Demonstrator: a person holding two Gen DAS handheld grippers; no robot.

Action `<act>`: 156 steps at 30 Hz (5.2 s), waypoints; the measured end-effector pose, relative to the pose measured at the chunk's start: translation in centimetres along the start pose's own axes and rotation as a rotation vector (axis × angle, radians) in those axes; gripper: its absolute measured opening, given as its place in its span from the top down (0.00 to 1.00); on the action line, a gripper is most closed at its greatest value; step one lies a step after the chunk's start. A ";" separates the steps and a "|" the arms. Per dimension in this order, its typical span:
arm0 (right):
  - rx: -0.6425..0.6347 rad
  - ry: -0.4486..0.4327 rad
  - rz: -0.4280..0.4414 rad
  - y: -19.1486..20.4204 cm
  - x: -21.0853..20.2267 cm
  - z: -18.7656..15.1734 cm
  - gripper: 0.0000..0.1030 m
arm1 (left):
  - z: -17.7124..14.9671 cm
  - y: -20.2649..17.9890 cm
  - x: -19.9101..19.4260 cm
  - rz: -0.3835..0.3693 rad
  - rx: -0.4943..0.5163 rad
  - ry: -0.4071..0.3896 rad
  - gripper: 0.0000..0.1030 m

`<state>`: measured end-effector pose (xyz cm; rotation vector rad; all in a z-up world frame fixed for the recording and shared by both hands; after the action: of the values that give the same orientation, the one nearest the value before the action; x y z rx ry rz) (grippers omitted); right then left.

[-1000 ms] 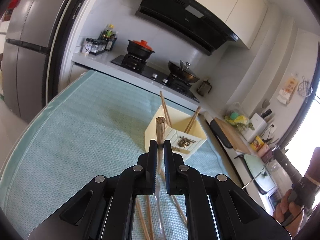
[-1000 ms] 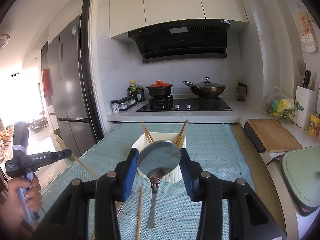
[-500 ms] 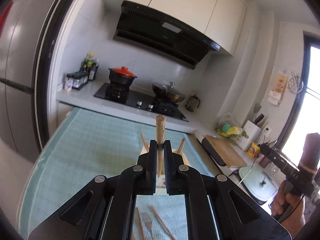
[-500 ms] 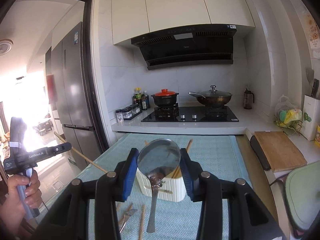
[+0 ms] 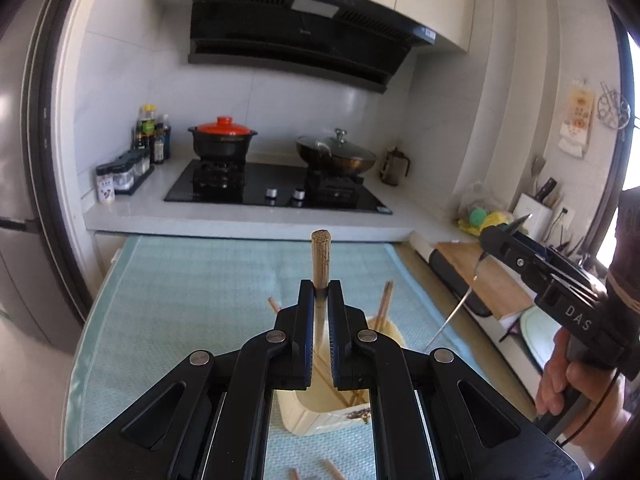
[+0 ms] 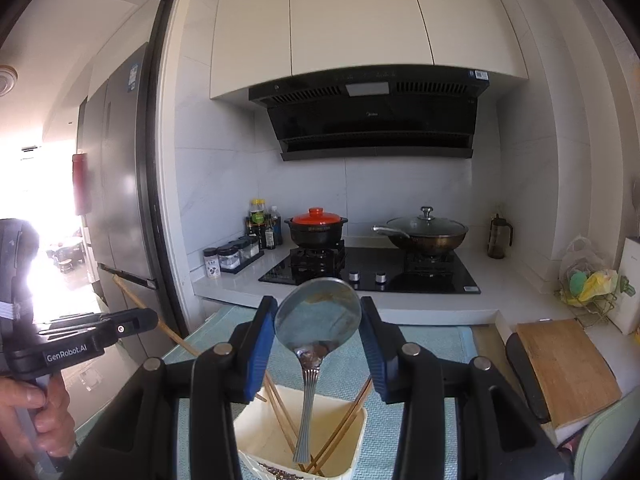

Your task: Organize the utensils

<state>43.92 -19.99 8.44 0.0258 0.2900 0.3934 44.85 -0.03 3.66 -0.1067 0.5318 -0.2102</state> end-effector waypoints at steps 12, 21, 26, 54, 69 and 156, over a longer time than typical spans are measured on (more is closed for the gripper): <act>0.112 0.402 0.031 -2.4 13.1 -9.1 0.59 | -3.3 -0.7 9.3 -0.018 0.006 0.262 0.96; 0.187 0.500 0.022 -3.7 16.9 -10.0 0.46 | -2.3 -0.1 11.4 0.028 -0.010 0.306 0.62; 0.155 0.407 0.016 -3.5 13.4 -6.1 0.41 | -1.5 1.1 6.9 0.060 0.019 0.224 0.24; -0.003 0.412 -0.064 5.2 -20.3 -29.6 0.31 | -31.7 0.4 -13.0 0.216 0.005 0.388 0.02; -0.036 0.445 0.019 8.8 -17.5 -30.1 0.31 | -32.1 3.2 -12.5 0.217 -0.151 0.404 0.02; -0.008 0.607 0.159 7.2 -0.6 -29.1 0.62 | -27.2 4.0 0.0 0.359 -0.095 0.475 0.02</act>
<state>32.45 -14.45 -18.67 -0.0808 0.8894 0.5565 31.59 2.61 -20.28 -0.0515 1.0219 0.1470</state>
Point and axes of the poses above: each gripper's, at about its wrist camera, not at the fingertips, and x roughly the way its jaws point, y to its left, z to its top, the point moved 4 cm from there along x, roughly the way its jaws point, and after that the axes turned 6 degrees about z, right-handed, at the moved point
